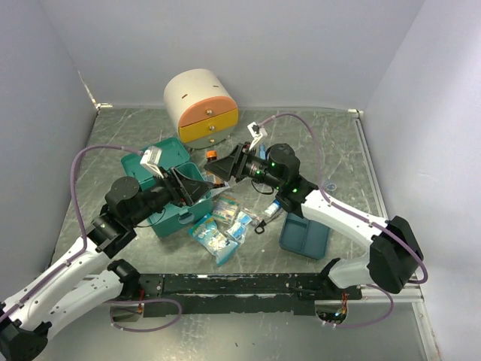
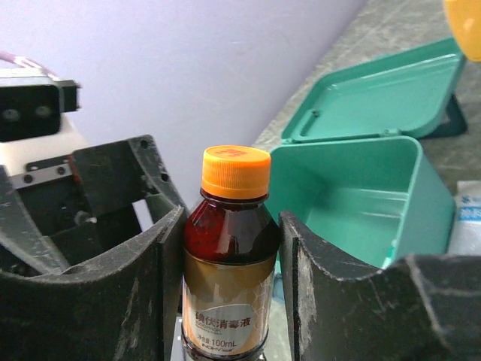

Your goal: Organize the medicine kit

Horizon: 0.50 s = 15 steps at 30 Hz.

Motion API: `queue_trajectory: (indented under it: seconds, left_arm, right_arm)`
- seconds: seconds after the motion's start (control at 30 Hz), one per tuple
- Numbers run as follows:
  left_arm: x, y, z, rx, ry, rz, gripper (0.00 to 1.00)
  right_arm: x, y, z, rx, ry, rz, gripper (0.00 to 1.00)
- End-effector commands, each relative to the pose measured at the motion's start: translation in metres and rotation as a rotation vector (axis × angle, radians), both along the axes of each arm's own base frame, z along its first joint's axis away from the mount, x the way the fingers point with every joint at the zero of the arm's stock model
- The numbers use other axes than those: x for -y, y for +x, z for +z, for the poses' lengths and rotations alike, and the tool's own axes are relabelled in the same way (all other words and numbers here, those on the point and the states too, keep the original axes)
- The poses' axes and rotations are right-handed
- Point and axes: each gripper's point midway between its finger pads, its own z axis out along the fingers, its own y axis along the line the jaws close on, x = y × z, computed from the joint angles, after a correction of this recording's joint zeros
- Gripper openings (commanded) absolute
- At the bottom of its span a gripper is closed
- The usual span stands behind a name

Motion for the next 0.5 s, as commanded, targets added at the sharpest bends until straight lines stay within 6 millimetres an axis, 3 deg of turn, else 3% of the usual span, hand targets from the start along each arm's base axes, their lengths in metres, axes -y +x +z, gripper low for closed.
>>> queue_trajectory:
  seconds: [0.0, 0.2, 0.47]
  left_arm:
    - [0.002, -0.001, 0.022, 0.048, -0.050, -0.006, 0.81]
    - [-0.003, 0.004, 0.029, 0.041, -0.092, 0.039, 0.74]
    - [0.006, -0.001, 0.032, 0.037, -0.152, -0.015, 0.71]
  right_arm:
    - [-0.011, -0.016, 0.051, 0.076, 0.158, 0.102, 0.31]
    - [-0.017, -0.024, 0.065, 0.087, 0.203, 0.156, 0.31]
    - [-0.028, -0.031, 0.067, 0.077, 0.213, 0.192, 0.32]
